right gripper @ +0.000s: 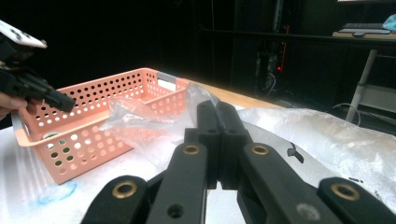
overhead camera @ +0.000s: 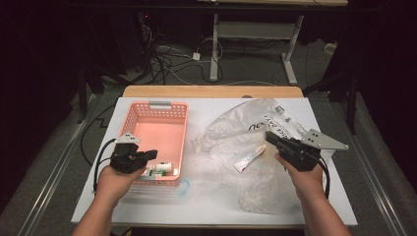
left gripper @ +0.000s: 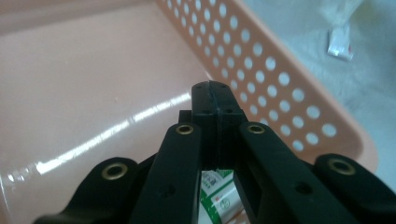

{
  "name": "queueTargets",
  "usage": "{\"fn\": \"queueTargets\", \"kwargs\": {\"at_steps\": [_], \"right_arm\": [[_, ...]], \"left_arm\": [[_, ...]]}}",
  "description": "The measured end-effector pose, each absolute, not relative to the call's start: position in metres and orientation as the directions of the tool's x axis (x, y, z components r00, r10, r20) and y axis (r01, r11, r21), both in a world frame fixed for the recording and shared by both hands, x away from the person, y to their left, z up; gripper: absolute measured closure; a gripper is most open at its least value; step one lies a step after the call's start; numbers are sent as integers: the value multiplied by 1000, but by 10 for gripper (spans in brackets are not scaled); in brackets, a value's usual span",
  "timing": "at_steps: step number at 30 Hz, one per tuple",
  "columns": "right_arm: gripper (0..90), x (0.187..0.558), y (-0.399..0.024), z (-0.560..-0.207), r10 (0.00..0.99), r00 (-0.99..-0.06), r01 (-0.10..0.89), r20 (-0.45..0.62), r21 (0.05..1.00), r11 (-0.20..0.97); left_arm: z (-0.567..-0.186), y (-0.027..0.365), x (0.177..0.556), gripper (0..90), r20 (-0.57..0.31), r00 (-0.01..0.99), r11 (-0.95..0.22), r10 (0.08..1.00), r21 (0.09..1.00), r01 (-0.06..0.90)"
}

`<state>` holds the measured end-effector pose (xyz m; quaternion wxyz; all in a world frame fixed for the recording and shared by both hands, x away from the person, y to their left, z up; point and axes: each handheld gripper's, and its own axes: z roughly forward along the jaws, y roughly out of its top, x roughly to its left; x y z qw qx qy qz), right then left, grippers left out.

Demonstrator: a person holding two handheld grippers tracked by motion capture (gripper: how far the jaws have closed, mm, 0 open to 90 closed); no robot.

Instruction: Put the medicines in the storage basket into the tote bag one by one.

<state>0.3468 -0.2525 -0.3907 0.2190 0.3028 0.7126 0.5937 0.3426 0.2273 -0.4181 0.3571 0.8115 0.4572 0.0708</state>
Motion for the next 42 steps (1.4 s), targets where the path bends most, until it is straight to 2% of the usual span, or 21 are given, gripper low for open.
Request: {"fn": "queueTargets", "kwargs": {"at_steps": [7,14,18,26,31,37,42], "right_arm": [[900,347,-251,-391,688,-724,175,47,978,118],[900,346,-250,-390,688,-724,172,46,978,116],[900,346,-248,-391,683,-729,171,43,978,121],[900,346,-248,-393,682,-730,182,52,976,120],[900,346,-248,-392,685,-726,183,54,976,117],[900,345,-249,-391,686,-726,176,51,978,114],[900,346,-249,-392,687,-725,179,51,977,116]], "left_arm": [[-423,217,345,880,-213,615,-460,759,494,738],[-420,210,348,880,-223,645,-551,731,364,751],[-420,209,354,880,-260,644,-570,719,308,762],[-421,206,359,881,-287,654,-599,700,263,756],[-420,201,362,880,-247,660,-611,709,253,750],[-420,205,374,879,-257,635,-586,729,245,772],[-425,206,381,879,-228,623,-584,748,219,782]]}}
